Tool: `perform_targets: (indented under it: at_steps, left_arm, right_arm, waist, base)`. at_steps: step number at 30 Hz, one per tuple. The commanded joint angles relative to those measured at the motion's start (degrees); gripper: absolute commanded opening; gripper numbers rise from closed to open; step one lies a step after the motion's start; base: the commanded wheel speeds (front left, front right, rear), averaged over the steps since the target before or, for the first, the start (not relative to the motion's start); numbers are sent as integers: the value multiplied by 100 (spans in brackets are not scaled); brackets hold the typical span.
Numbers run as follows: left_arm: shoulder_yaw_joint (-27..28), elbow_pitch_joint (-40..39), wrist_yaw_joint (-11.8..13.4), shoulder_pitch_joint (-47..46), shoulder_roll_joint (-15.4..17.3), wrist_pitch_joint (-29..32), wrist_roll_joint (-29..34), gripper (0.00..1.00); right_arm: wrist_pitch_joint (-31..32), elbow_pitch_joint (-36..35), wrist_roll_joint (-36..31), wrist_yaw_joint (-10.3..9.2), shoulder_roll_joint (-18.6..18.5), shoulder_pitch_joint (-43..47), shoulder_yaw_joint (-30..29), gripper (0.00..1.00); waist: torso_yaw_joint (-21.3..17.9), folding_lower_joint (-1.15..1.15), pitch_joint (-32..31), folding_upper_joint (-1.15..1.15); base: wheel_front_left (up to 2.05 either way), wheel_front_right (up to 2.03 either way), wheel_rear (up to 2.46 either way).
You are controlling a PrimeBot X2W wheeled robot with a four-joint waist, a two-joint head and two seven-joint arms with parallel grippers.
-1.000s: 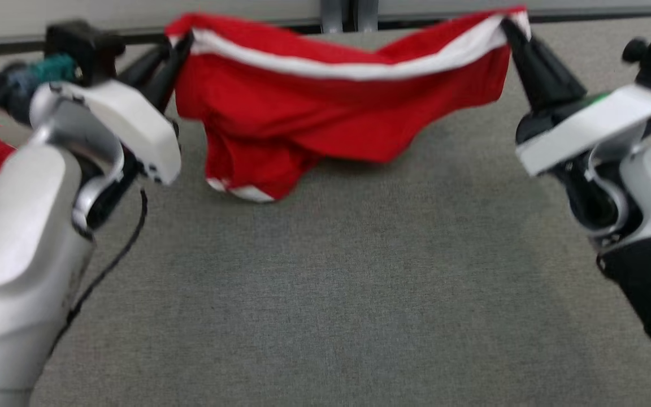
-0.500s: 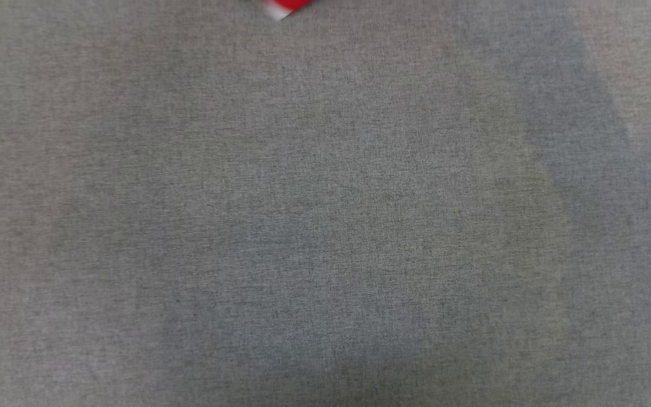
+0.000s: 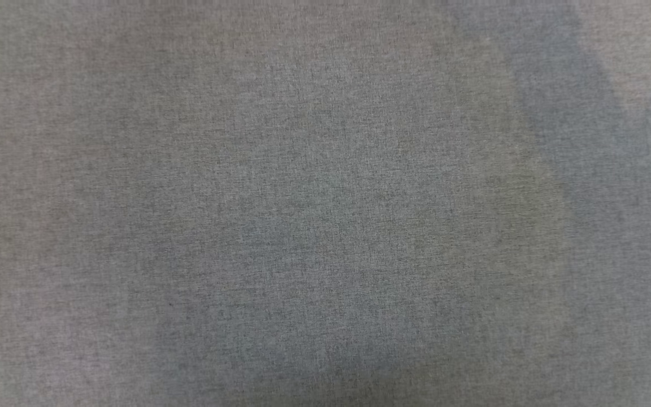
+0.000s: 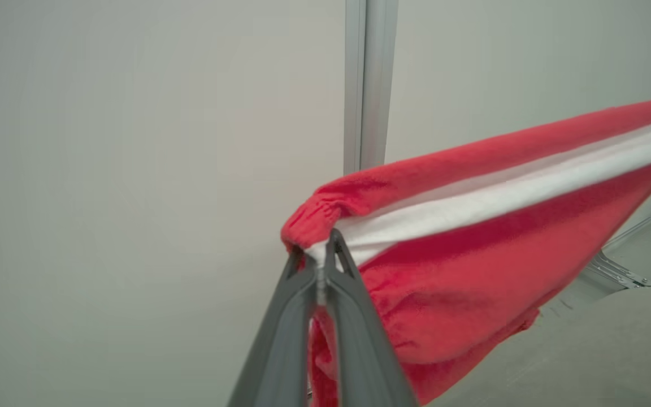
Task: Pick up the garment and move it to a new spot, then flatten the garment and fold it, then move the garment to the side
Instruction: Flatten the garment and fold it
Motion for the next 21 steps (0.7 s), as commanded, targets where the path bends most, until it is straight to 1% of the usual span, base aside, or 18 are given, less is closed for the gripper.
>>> perform_targets:
  at_steps: [1,3,6,8,10,15,16,19,21]
  left_arm:
    - [-112,22,-4,261,105,-42,-140,0]
    - [-265,-11,-4,573,201,-123,-347,0]
    - [-559,-109,-4,1286,372,-189,-704,0]
    - [-865,-250,-4,1813,549,-80,-884,0]
    - [-1046,-339,-4,2274,765,-70,-1084,0]
    - [-1445,-792,-4,3467,1043,192,-1665,0]
    - [-1573,-932,-4,3879,1099,345,-1855,0]
    - [-1733,-1204,-2,4391,1185,599,-2067,0]
    - [-1844,-1459,66,4699,1286,763,-2164,0]
  right_arm:
    - [48,50,47,2,-48,232,165,0]
    - [18,100,122,2,-56,454,387,0]
    - [82,113,218,2,-82,1002,862,0]
    - [150,106,328,2,-75,1424,1172,0]
    - [228,46,405,2,-102,1801,1486,0]
    - [335,-259,814,2,-213,2863,2019,0]
    - [471,-441,973,2,-346,3247,2246,0]
    - [591,-611,1116,2,-547,3747,2489,0]
    - [650,-750,1225,2,-665,4084,2593,0]
  waist:
    - [-2,0,-100,0]
    - [-17,0,-255,0]
    - [-46,0,-602,0]
    - [-80,0,-875,0]
    - [-126,0,-1158,0]
    - [-217,0,-1909,0]
    - [-215,0,-2191,0]
    - [-250,0,-2533,0]
    - [-273,0,-2727,0]
  base:
    - [0,0,0]
    - [0,0,0]
    - [0,0,0]
    - [0,0,0]
    - [0,0,0]
    - [0,0,0]
    - [0,0,0]
    - [0,0,0]
    - [0,0,0]
